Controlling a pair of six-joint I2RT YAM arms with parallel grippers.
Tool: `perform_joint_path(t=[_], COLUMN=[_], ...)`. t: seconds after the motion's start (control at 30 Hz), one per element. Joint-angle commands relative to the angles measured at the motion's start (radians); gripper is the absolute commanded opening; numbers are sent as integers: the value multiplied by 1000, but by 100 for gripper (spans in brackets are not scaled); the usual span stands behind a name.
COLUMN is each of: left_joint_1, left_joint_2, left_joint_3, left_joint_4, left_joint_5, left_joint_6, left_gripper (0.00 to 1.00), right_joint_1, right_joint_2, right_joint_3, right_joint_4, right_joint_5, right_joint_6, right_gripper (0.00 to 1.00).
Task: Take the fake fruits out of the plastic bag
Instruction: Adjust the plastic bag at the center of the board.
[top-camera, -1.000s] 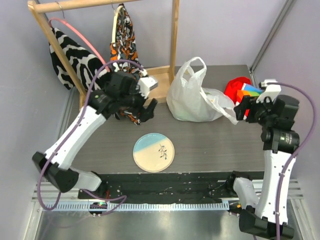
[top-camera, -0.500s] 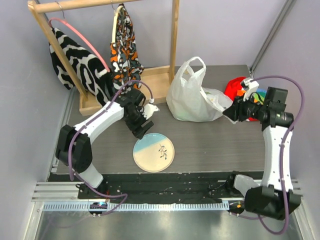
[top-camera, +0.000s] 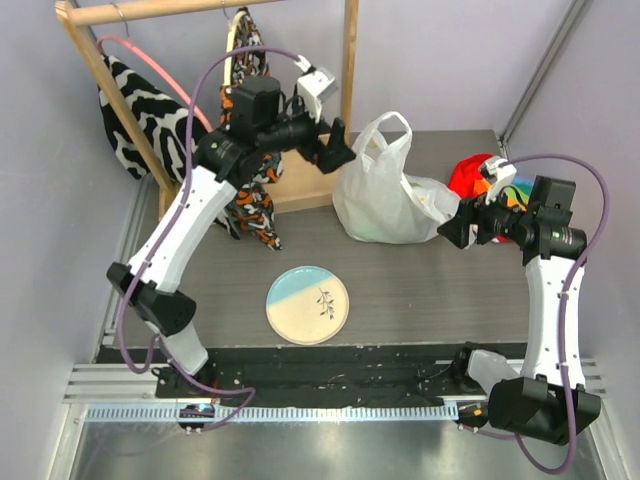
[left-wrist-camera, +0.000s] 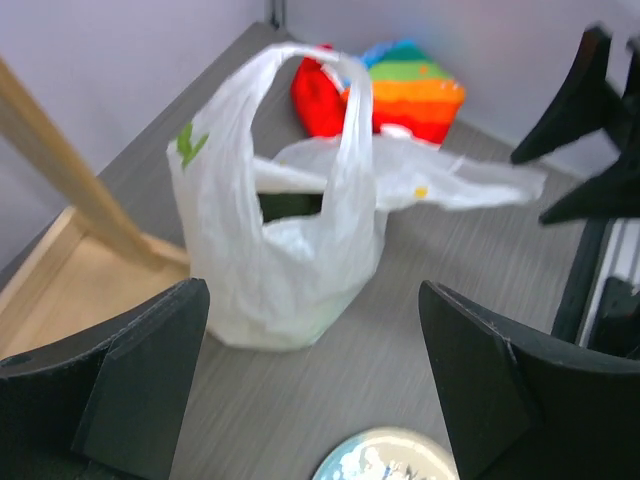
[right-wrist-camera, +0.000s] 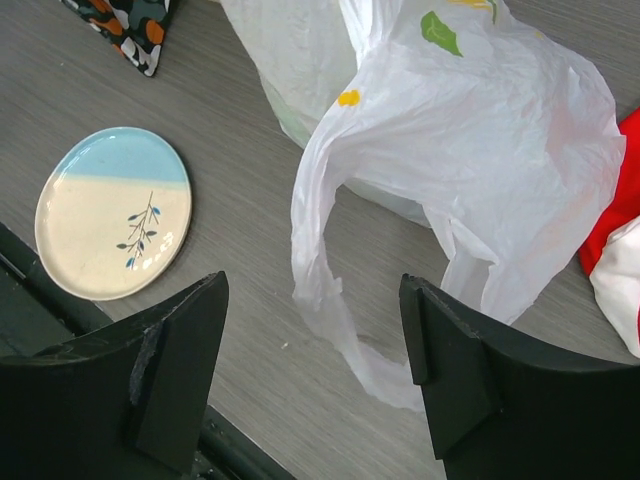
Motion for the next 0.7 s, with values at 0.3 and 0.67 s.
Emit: perform_joint_path(t=[0.3, 0.67], left_joint_1=[-157, -156], left_joint_2=[365, 355], left_joint_3=[268, 291], left_joint_4=[314, 322], left_joint_5=[-62, -33], left_joint_6=[-286, -256], left_gripper=[92, 18], right_joint_1=[4, 4], right_joint_2=[-73, 56], right_joint_3=[-40, -48], right_joint_4=[-55, 278], right_joint_5=[77, 218], right_joint_6=[-124, 189], right_gripper=[80, 19])
